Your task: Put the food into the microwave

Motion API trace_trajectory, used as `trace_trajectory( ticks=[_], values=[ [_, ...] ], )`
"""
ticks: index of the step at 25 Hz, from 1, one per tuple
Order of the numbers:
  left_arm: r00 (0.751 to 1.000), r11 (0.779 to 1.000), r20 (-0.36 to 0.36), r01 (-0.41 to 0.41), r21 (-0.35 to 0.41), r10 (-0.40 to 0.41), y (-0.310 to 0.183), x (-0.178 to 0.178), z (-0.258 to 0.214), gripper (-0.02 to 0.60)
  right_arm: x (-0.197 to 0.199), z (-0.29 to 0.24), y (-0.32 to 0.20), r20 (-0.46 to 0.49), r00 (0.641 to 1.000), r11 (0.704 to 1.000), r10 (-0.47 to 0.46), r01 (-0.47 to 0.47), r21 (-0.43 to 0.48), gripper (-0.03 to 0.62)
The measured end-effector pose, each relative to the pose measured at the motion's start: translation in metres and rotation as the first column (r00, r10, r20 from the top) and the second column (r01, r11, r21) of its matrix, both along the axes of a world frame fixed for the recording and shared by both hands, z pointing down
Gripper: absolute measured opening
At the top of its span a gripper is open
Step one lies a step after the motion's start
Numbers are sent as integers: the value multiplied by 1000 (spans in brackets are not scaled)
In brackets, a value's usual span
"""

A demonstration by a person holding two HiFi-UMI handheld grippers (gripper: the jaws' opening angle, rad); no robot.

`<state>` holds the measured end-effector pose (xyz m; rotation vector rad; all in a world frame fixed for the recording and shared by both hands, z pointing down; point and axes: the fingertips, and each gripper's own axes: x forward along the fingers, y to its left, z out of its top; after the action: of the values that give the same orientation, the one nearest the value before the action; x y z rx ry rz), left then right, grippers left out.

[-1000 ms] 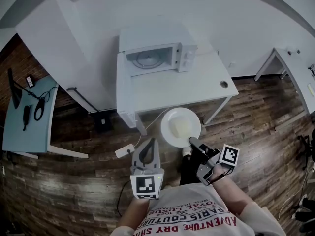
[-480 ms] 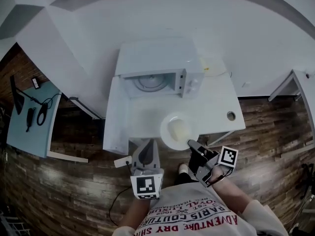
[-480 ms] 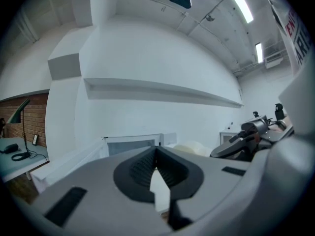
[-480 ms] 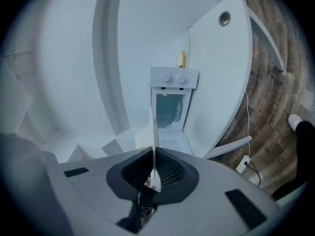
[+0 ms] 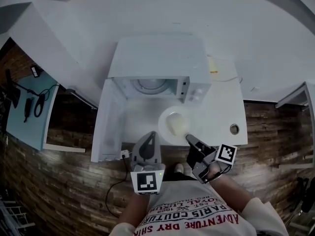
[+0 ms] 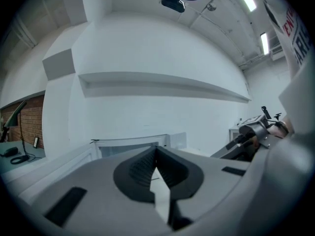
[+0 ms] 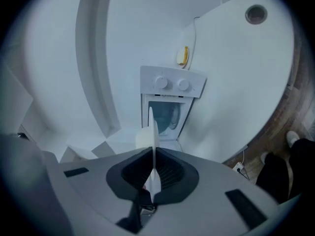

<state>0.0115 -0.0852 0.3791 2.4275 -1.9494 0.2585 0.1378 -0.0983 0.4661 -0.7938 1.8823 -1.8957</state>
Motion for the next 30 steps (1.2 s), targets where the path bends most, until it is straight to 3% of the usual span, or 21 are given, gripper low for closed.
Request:
trace_trajectory(
  ticks=[10, 20, 25, 30],
  values=[
    [1000, 999, 0, -10, -36, 10, -73, -39, 22, 5, -37, 23, -59, -54, 994, 995, 91, -93, -42, 21],
    [996, 993, 25, -89, -76, 91, -121, -61, 54, 5, -80, 67, -116, -107, 981, 982, 160, -169, -82, 21],
    [995, 987, -18, -102, -122, 101, -134, -67, 69, 5, -100, 84, -140, -71, 980, 973, 184, -192, -132, 21],
    [993, 981, -49, -111, -156, 105, -142, -74, 82, 5, -114, 94, -165, -55, 973, 965, 226, -232, -124, 21]
  ],
)
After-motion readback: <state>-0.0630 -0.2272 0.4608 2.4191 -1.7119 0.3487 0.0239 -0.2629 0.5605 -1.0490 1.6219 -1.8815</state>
